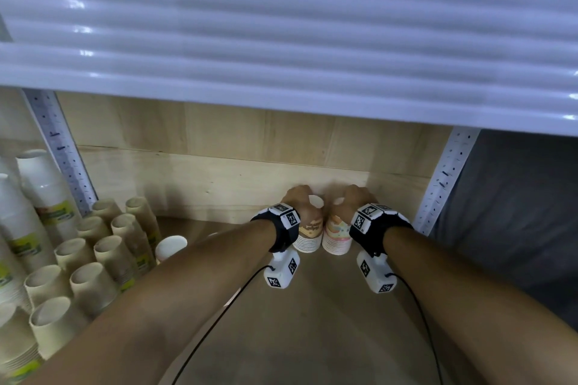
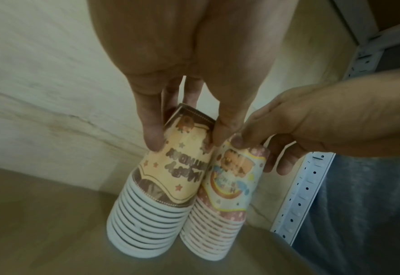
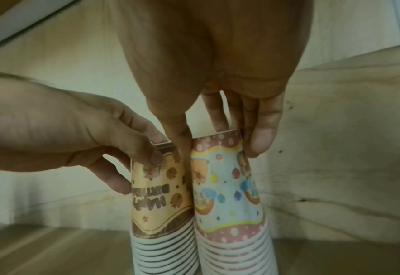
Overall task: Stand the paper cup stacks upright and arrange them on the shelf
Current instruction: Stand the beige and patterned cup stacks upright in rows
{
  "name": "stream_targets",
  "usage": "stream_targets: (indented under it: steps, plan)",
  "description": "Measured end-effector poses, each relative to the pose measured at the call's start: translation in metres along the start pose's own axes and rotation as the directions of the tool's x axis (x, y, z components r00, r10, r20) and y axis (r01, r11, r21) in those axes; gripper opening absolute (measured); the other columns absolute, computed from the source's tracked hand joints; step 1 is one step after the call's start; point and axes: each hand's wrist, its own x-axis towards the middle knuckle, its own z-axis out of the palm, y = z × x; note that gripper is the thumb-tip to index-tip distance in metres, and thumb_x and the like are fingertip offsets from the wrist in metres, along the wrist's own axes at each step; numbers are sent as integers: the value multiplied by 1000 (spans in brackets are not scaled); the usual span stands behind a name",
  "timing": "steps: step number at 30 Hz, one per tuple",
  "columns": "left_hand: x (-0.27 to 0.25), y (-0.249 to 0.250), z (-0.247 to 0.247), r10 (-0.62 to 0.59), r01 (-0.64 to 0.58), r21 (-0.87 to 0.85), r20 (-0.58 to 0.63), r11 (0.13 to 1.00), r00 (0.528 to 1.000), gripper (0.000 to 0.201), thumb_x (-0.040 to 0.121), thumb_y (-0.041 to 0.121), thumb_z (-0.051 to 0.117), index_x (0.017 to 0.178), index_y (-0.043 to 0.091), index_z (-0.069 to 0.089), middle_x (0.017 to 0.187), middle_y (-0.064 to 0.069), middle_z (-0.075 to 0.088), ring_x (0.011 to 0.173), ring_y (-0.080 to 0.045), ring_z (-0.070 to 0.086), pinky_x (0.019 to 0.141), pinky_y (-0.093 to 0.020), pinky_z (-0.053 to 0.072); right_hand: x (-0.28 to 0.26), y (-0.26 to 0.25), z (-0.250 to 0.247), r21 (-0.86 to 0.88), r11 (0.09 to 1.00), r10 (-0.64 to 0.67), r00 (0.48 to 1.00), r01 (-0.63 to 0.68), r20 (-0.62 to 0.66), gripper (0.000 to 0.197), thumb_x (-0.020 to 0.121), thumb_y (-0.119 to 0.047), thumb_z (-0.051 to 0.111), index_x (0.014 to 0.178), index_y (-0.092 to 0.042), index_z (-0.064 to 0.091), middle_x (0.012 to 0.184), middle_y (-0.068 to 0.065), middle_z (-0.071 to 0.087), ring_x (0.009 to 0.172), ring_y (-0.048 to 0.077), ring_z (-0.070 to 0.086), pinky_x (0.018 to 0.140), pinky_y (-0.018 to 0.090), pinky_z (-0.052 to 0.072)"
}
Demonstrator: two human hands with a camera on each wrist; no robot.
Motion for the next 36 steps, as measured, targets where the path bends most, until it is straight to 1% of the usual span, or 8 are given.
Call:
stream_targets:
  steps: [4,12,17,21,25,29,32,36]
  plan:
    - [-1,2,-4,15,-14,-9,74,1000,997,29,74,23,76,99,12,65,101,-5,68,91,-26,66,68,-29,51,23,9,12,131,989,71,997,-71,8,23,82,-38,57,100,-24,60,115,4,63,100,24,60,82,30,49]
    - [-9,8,-12,29,-25,-56,73,998,997,34,77,18,75,109,8,65,107,-8,66,98,-29,64,77,-35,55,37,20,20,205,977,40,998,-51,56,44,82,-26,59,126,-21,58,129,4,59,115,24,58,92,33,49]
    - [-8,7,-13,40,-37,-33,83,999,996,35,76,23,74,107,10,64,109,-7,66,98,-28,64,69,-28,46,41,29,22,208,977,36,997,-48,62,50,76,-30,61,125,-23,59,129,3,60,115,24,58,92,32,50]
    - [-12,10,-13,50,-49,-27,54,998,997,28,80,22,71,103,7,66,104,-9,68,94,-28,65,69,-30,50,41,28,22,213,975,50,997,-63,65,33,78,-25,62,110,-18,63,116,5,64,107,26,62,79,27,47]
    - [-13,10,-10,70,-71,21,49,997,996,26,85,26,65,99,4,65,102,-11,69,92,-28,66,75,-32,52,45,30,27,231,971,56,997,-69,62,50,71,-33,63,118,-17,61,126,6,60,115,25,57,92,32,49]
    - [-12,5,-13,59,-60,19,57,998,997,53,84,26,72,131,7,55,131,-10,58,119,-26,57,89,-26,45,39,27,24,206,976,71,997,-74,24,55,77,-32,64,129,-17,54,132,8,54,120,26,54,94,33,47]
    - [-14,6,-23,34,-36,17,133,999,991,79,79,23,79,146,11,39,148,-8,42,134,-27,44,105,-34,42,31,25,17,153,984,92,995,-86,-31,56,84,-34,61,136,-18,47,135,8,47,124,27,49,97,35,44]
    - [-27,17,-51,18,-33,82,174,996,985,78,79,28,79,146,17,39,147,-6,41,130,-26,46,99,-32,43,24,16,0,106,992,66,998,-64,-8,58,74,-45,55,128,-22,50,131,4,49,116,26,51,88,34,45]
